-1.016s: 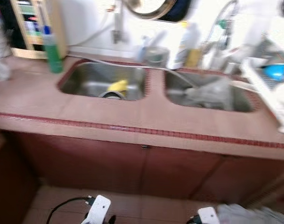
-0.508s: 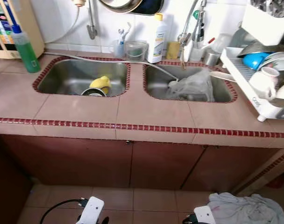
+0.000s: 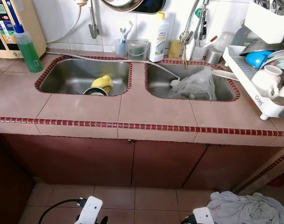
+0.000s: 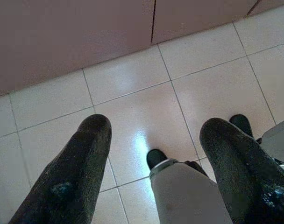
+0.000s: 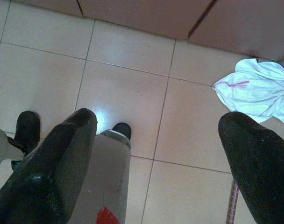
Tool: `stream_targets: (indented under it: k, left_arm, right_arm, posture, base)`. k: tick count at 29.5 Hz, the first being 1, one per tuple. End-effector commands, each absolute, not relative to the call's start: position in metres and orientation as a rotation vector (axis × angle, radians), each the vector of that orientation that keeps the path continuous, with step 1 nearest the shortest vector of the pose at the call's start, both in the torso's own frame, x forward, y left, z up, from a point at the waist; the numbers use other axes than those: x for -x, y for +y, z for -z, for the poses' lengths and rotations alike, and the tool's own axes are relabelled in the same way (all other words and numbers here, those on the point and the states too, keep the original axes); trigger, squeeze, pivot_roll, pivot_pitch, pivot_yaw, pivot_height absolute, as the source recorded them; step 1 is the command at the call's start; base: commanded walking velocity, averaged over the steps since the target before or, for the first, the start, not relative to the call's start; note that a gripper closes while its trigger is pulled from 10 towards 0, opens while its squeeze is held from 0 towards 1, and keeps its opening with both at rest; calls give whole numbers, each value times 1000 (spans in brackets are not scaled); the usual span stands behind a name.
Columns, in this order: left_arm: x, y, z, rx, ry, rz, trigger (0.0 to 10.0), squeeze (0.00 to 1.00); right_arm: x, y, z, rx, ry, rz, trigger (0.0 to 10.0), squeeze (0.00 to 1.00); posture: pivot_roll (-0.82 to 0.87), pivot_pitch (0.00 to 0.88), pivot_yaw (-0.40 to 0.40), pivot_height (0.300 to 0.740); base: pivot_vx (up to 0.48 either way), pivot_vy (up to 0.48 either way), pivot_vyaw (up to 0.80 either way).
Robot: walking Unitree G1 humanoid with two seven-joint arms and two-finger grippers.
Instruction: Kitchen organization
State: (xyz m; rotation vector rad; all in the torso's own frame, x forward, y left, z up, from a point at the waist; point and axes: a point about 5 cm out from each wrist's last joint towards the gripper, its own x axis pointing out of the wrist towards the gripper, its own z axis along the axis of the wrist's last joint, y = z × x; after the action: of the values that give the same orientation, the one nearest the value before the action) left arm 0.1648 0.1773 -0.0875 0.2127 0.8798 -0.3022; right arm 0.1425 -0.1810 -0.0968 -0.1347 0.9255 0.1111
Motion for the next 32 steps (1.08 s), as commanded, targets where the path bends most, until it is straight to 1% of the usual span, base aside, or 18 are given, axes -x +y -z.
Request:
stream_targets:
  k: [1,21,32]
  left_arm:
    - [-166,176,87,-204,875,299,10000,0]
    - [-168,175,86,-200,869,318,10000,0]
    - [-169,175,86,-204,870,324,10000,0]
  right_arm:
    - [-142,-183,97,136,932,-103,10000,0]
    - [-143,-182,97,133,932,-103,10000,0]
    - [-144,-181,96,129,929,-102,10000,0]
  posture:
    - [99,0,-37,740]
    - [99,0,-32,740]
    - [97,0,-31,740]
  base:
    - [0,0,0]
    - [0,0,0]
    - [250,0,0]
